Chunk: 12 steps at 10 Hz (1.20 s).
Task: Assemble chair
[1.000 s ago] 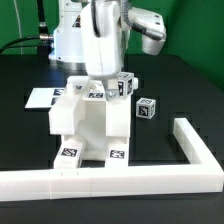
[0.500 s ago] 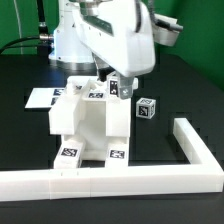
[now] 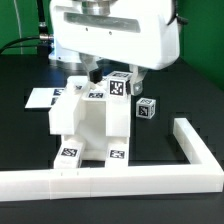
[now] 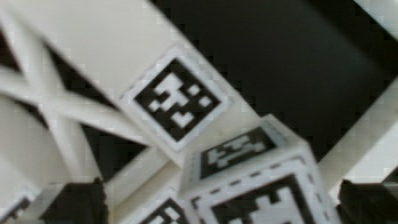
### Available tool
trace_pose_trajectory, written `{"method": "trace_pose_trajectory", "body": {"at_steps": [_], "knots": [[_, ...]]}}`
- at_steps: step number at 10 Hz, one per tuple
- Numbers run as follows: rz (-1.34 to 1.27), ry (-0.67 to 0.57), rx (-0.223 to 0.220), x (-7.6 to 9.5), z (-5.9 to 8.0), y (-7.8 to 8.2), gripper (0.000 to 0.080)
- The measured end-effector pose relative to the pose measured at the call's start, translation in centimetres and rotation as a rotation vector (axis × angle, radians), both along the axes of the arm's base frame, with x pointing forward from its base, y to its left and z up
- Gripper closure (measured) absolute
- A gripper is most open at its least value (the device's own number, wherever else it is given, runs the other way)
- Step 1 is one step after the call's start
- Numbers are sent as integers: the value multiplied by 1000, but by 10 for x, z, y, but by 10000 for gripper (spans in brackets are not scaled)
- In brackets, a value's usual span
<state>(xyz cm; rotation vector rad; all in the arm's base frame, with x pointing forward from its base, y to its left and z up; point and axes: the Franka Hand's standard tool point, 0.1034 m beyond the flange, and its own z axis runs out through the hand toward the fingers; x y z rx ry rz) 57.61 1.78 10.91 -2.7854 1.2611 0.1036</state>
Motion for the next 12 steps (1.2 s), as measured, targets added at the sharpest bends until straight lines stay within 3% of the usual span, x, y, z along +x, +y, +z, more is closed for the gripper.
{"method": "trace_pose_trajectory", "body": {"at_steps": [5,9,11,12], "knots": [[306,-4,-32,2,3,-1,151],[297,-3,-33,2,1,4,195],[266,0,-34,2,1,4,468],[257,0,-35,2,1,4,468]]}}
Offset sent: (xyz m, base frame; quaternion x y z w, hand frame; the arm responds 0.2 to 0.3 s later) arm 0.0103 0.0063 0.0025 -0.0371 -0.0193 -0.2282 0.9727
